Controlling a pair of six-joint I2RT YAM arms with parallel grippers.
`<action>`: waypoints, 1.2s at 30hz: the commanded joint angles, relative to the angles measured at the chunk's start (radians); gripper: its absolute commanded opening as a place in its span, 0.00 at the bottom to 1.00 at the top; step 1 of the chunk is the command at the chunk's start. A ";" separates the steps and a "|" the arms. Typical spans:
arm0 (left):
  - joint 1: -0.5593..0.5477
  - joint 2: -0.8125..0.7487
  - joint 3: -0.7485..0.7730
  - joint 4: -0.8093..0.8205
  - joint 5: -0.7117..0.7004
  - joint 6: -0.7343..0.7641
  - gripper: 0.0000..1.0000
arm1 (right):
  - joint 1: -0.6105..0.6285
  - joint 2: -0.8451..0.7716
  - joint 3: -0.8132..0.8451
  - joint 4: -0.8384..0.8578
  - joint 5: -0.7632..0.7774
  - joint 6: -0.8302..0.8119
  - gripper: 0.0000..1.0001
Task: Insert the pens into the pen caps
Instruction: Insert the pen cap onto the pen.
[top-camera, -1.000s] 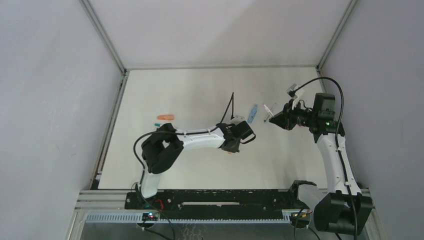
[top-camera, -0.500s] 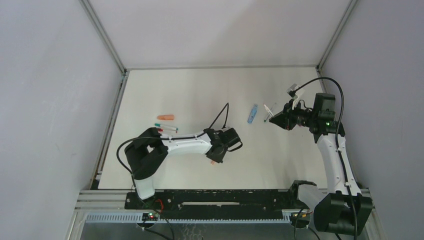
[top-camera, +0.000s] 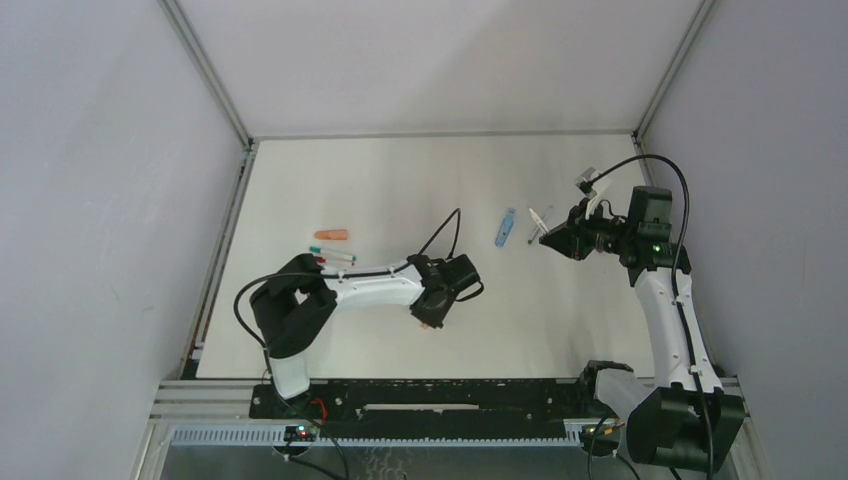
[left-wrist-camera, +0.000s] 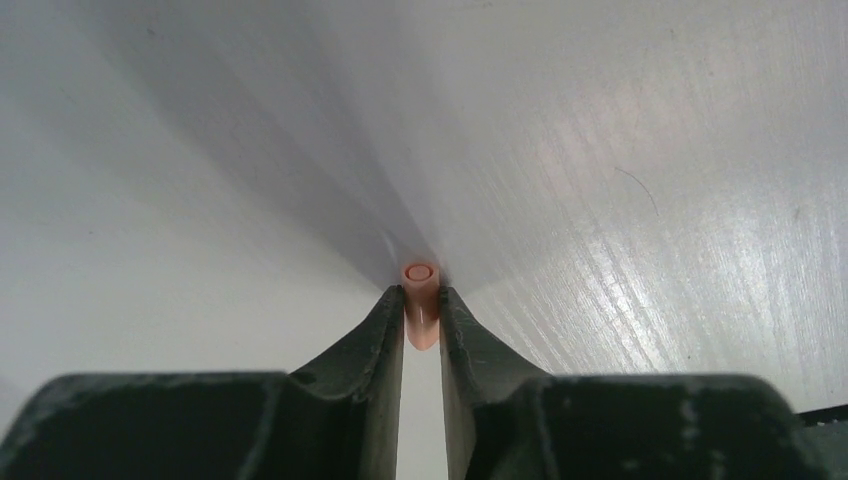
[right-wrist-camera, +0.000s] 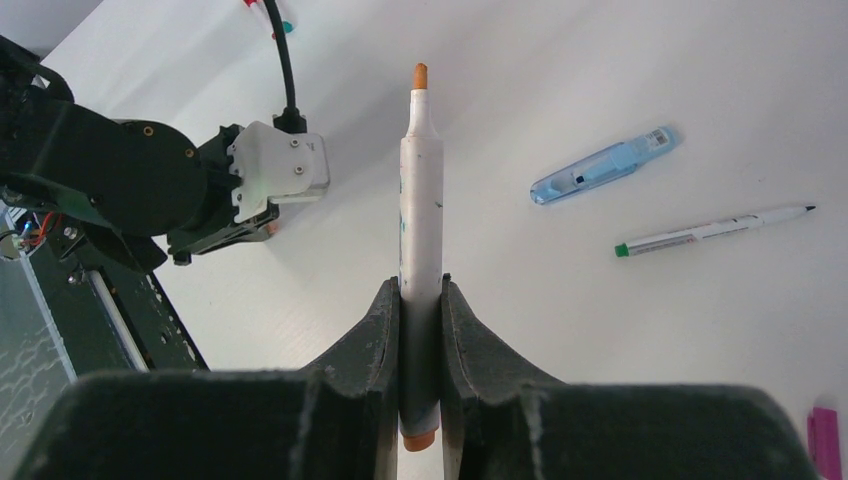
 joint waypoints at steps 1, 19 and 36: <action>0.028 0.070 0.005 -0.051 0.100 0.058 0.23 | -0.005 -0.024 0.003 0.022 -0.016 0.015 0.00; 0.067 0.152 0.055 -0.137 0.160 0.123 0.07 | -0.010 -0.048 0.003 0.022 -0.028 0.016 0.00; 0.072 -0.333 -0.066 0.290 0.093 0.003 0.00 | -0.004 -0.067 0.003 -0.008 -0.165 -0.042 0.00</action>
